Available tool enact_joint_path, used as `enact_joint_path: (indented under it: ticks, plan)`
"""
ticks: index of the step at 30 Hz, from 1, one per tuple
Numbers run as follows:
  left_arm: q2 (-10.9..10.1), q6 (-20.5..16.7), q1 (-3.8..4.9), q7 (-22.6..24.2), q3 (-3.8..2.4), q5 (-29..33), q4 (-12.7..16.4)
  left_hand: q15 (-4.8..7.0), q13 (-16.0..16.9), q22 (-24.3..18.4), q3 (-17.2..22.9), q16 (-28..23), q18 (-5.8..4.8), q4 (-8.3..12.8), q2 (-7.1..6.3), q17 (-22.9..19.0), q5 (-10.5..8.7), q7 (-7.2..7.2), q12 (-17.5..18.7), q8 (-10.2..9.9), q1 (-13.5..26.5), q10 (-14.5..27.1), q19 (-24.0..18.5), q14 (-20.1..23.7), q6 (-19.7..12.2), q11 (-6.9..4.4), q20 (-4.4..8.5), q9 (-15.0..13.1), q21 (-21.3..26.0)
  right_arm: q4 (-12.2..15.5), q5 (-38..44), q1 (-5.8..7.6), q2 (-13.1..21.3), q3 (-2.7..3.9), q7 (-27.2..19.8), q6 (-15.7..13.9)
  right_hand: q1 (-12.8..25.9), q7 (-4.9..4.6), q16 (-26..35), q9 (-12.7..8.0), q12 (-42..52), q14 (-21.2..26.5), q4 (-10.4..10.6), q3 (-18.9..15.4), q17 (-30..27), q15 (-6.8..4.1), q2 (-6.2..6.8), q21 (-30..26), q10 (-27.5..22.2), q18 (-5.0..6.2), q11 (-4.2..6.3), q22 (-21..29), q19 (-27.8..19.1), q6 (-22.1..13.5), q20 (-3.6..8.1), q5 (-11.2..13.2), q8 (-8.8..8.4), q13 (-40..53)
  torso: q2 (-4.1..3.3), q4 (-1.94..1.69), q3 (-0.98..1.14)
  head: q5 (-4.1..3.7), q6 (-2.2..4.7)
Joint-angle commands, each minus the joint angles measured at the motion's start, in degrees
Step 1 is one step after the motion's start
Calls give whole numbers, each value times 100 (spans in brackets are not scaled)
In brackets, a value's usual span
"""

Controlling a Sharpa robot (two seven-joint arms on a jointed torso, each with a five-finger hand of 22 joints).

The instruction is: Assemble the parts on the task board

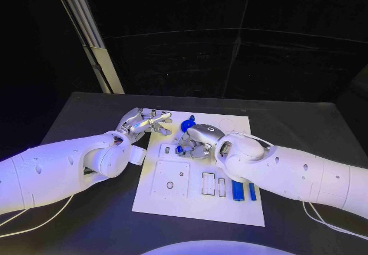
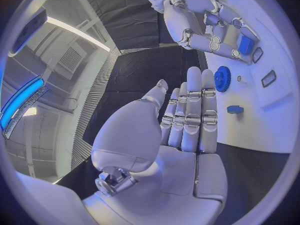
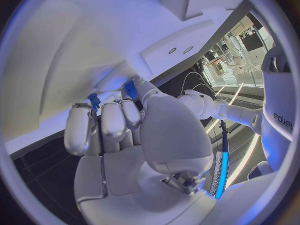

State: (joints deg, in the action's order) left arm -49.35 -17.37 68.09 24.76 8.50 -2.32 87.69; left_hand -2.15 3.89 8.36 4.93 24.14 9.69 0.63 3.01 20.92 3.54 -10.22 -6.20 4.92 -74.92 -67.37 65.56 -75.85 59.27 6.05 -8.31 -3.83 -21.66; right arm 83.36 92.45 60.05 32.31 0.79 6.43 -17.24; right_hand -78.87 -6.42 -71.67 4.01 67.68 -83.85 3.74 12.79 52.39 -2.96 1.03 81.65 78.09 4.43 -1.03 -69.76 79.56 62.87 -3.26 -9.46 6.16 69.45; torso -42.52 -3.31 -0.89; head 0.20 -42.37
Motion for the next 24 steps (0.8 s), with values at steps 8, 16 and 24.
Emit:
enact_joint_path:
  ticks: [8,16,24]
  plan:
    - [3,3,7,-66,-4,-32,-1,-4,-5,8,33,6,67,-8,0,5,-10,-9,35,-32,59,-10,12,55,40,31,0,10,-27,9,40,-68,107,-50,113,129,-3,66,38,11,20,-52,-6,52,-6,-15,-21,28,-13,-37,7,-15,16,174,-10,-12,81,2,-2,-12,2,-27,10]
    - [3,-1,6,-74,-3,-32,-1,-4,-5,8,33,6,67,-8,0,5,-10,-9,35,-32,59,-10,12,55,40,31,0,10,-27,-20,-39,-70,153,-50,122,235,35,66,50,9,-9,-47,2,54,-26,-16,-14,24,-30,-35,7,-5,10,178,-8,22,83,-20,9,-16,12,-30,-5]
    - [1,-1,6,-82,-3,-32,4,-4,-5,8,33,6,67,-8,0,5,-10,-9,35,-32,59,-10,12,55,40,31,0,10,-27,-34,-50,-70,184,-50,186,343,39,66,51,9,-20,-47,2,56,-26,-16,-13,22,-37,-34,8,-2,8,177,-7,28,82,-30,16,-8,25,-25,-16]
